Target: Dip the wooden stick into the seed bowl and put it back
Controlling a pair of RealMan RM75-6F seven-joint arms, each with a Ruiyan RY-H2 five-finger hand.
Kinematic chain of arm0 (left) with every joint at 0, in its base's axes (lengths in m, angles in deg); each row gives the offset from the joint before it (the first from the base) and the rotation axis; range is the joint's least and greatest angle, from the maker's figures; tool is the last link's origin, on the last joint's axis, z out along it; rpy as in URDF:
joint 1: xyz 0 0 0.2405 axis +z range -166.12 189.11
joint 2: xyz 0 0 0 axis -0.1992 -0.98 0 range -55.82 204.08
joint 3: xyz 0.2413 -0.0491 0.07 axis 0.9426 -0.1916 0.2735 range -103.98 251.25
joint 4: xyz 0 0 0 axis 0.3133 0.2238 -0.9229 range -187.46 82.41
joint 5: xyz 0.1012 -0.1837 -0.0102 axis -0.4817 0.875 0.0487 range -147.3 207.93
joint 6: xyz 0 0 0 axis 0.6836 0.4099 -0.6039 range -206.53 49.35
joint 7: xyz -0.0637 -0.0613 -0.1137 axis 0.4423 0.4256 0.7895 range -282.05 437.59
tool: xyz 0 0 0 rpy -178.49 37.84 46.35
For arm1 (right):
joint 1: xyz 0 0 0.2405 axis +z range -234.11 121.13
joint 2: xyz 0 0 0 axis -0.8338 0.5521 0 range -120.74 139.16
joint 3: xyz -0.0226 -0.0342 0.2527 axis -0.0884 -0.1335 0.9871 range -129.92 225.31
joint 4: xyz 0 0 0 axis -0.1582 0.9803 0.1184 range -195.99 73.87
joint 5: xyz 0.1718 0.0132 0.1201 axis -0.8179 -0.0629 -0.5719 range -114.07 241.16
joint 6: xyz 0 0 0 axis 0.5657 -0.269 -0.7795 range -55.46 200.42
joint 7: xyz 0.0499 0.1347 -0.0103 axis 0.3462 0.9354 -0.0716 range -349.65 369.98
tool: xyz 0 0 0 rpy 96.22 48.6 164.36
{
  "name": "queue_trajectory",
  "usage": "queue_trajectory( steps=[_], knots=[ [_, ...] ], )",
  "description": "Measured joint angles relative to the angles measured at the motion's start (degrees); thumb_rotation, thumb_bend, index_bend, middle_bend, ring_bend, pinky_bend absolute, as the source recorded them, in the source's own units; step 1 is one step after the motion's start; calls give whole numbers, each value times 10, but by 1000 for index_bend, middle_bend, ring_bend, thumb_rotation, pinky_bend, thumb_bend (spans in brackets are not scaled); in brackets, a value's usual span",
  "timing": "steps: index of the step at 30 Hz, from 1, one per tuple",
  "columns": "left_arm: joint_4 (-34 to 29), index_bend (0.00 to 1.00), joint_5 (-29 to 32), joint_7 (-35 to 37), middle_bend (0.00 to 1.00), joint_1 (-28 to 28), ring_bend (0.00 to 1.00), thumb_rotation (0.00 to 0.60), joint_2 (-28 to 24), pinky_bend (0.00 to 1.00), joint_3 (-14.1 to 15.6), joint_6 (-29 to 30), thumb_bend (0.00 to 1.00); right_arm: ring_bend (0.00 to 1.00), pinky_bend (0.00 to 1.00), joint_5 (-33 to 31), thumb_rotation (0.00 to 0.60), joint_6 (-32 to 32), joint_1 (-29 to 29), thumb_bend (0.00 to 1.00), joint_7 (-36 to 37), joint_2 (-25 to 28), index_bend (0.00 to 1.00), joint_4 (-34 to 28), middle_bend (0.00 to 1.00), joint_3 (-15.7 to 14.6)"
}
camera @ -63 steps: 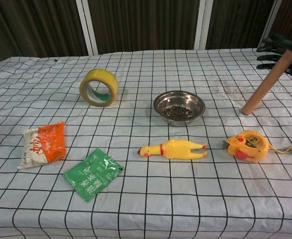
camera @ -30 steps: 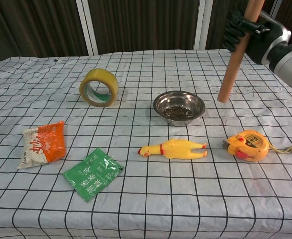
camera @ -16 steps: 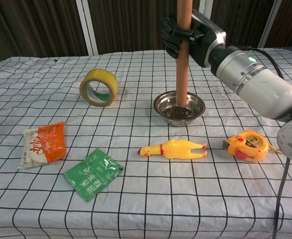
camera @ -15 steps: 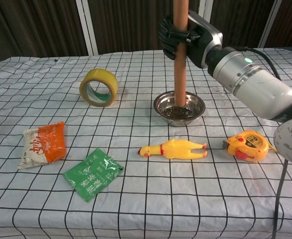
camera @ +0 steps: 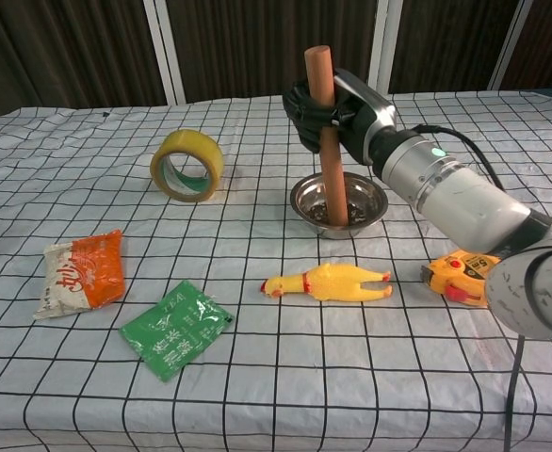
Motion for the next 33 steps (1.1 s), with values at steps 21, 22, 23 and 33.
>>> queue_trajectory(
  steps=[21,22,23,33],
  knots=[
    [-12,0,-2,-6,0,-2,0,600,-6,48,-3,4,422,991,1000,-2,600,-19,2,713,15,20,1000,-31,961,4],
    [-12,0,-2,-6,0,-2,0,600,-5,48,-3,3,423,991,1000,-3,600,-17,1,713,15,19,1000,-28,961,3],
    [-12,0,-2,-6,0,-2,0,600,-5,48,-3,3,423,991,1000,-4,600,-14,0,713,17,16,1000,-25,961,2],
    [-10,0,-2,-5,0,0,0,600,-6,49,-3,6,423,991,1000,-8,600,-4,-4,713,51,-2,1000,14,961,-4]
  ],
)
